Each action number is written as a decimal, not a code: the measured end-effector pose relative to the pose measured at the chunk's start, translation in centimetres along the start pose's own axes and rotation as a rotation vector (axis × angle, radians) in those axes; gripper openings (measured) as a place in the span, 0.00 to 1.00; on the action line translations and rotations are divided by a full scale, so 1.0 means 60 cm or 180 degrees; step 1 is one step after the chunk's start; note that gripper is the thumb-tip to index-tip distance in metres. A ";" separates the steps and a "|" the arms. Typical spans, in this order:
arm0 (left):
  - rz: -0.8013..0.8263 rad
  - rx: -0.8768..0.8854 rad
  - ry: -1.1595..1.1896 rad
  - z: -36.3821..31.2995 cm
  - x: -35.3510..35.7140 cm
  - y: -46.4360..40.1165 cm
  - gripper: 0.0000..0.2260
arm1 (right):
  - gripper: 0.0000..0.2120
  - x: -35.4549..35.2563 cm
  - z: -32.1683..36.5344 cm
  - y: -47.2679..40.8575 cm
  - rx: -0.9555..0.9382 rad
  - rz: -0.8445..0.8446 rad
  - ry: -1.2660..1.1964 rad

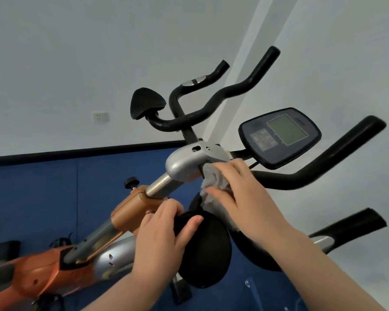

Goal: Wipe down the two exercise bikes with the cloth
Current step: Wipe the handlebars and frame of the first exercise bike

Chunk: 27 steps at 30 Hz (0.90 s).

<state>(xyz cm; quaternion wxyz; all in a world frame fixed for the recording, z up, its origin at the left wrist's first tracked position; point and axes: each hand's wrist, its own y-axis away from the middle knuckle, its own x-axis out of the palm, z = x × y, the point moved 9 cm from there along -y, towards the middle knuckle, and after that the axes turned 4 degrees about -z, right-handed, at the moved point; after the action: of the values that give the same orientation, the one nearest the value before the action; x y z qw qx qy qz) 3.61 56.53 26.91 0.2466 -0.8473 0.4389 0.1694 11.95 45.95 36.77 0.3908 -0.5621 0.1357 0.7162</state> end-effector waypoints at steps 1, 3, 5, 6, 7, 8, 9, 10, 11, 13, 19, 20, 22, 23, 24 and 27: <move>0.0054 0.0050 -0.0066 0.001 0.003 -0.001 0.21 | 0.17 0.014 0.011 -0.009 -0.0236 0.0201 0.0091; 0.0192 0.0186 -0.0204 -0.001 0.009 -0.004 0.21 | 0.17 0.034 0.024 -0.015 -0.0573 0.0388 0.0386; 0.0333 0.0231 -0.0175 0.000 0.014 -0.008 0.21 | 0.16 0.047 0.030 -0.015 -0.0762 0.0579 0.0616; 0.0400 0.0247 -0.0096 0.000 0.015 -0.010 0.21 | 0.15 0.050 0.031 -0.013 -0.0885 0.0686 0.0772; 0.0477 0.0260 0.0015 0.001 0.018 -0.011 0.19 | 0.15 0.048 0.027 -0.013 -0.0960 0.0777 0.0930; 0.0544 0.0267 0.0128 0.001 0.020 -0.013 0.19 | 0.15 0.039 0.017 -0.014 -0.0945 0.0819 0.1070; 0.0594 0.0275 0.0215 0.001 0.021 -0.015 0.18 | 0.16 0.024 0.003 -0.019 -0.0857 0.0762 0.1175; 0.0624 0.0294 0.0274 -0.001 0.022 -0.016 0.18 | 0.15 0.003 -0.012 -0.025 -0.0704 0.0635 0.1243; 0.0632 0.0314 0.0316 -0.002 0.023 -0.016 0.18 | 0.15 -0.016 -0.025 -0.030 -0.0513 0.0496 0.1259; 0.0585 0.0298 0.0395 -0.003 0.023 -0.016 0.18 | 0.14 -0.031 -0.032 -0.037 -0.0268 0.0224 0.1180; 0.0588 0.0363 0.0403 -0.003 0.025 -0.016 0.16 | 0.21 0.040 -0.002 -0.023 -0.0573 0.0740 0.0849; 0.0584 0.0367 0.0394 -0.003 0.024 -0.016 0.16 | 0.19 0.037 -0.005 -0.017 -0.0610 0.0791 0.0747; 0.0558 0.0331 0.0399 -0.002 0.022 -0.016 0.16 | 0.15 0.025 -0.006 -0.011 -0.0823 0.0800 0.0783; 0.0555 0.0315 0.0395 -0.002 0.022 -0.015 0.16 | 0.13 0.016 -0.008 -0.013 -0.0925 0.0749 0.0868; 0.0554 0.0303 0.0399 -0.002 0.022 -0.015 0.16 | 0.12 0.006 -0.013 -0.019 -0.0945 0.0663 0.0905; 0.0532 0.0284 0.0440 -0.004 0.019 -0.015 0.16 | 0.11 -0.008 -0.013 -0.034 -0.0828 0.0393 0.0679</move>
<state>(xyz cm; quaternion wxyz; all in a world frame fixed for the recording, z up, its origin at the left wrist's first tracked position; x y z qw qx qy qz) 4.97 56.11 26.77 0.2382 -0.8056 0.5311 0.1109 13.98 46.62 37.44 0.2535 -0.6713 0.1168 0.6867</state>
